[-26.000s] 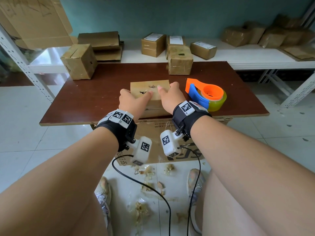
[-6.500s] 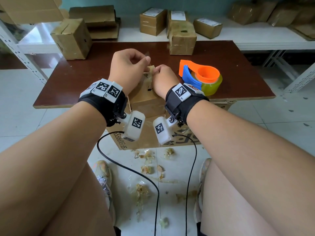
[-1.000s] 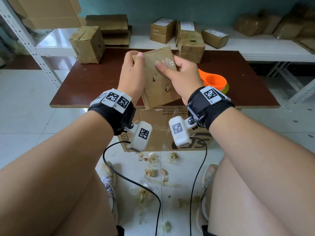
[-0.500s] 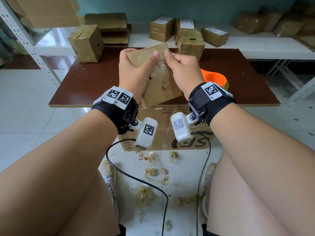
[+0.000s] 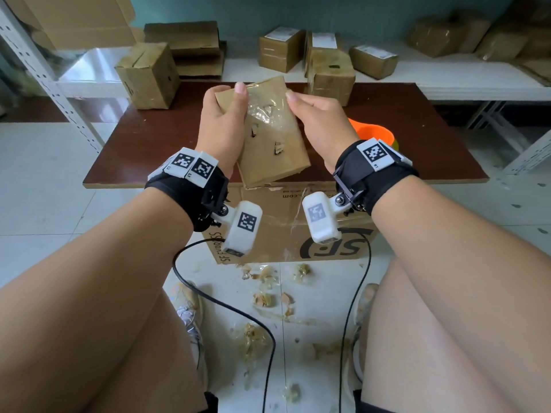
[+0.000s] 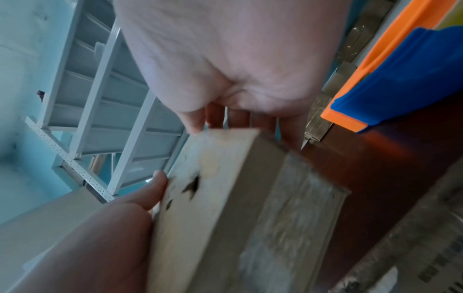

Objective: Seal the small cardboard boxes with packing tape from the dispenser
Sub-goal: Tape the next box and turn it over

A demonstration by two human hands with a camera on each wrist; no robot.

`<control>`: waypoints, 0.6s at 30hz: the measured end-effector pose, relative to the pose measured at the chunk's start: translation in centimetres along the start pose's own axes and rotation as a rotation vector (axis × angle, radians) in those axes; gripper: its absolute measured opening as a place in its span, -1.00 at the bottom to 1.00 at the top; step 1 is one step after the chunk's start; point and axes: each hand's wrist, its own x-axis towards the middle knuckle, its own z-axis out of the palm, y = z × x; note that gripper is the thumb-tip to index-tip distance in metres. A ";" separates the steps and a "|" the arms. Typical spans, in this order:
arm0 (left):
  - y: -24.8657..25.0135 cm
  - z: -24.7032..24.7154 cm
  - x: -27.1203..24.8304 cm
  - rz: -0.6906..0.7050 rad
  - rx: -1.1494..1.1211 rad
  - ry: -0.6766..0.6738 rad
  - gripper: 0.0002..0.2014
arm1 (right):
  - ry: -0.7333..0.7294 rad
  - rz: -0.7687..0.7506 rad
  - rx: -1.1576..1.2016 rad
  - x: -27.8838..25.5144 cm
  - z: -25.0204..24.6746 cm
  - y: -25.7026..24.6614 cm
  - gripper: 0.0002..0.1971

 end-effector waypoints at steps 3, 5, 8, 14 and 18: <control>-0.5 0.0 0.3 -0.002 -0.002 -0.036 -0.35 | 0.021 -0.011 -0.002 -0.2 0.5 0.3 -0.66; -0.7 0.2 0.2 -0.002 -0.023 -0.081 -0.05 | 0.101 -0.003 0.022 0.0 0.8 0.6 -0.53; -1.2 0.6 0.2 0.048 0.061 -0.215 -0.05 | 0.256 0.051 0.064 0.7 0.7 0.9 -0.55; -2.0 0.7 0.5 -0.066 0.332 -0.320 -0.24 | 0.373 0.227 0.087 1.6 0.8 1.8 -0.61; -2.2 0.9 0.5 -0.038 0.285 -0.186 -0.52 | 0.319 0.304 0.056 1.7 1.8 1.4 -0.77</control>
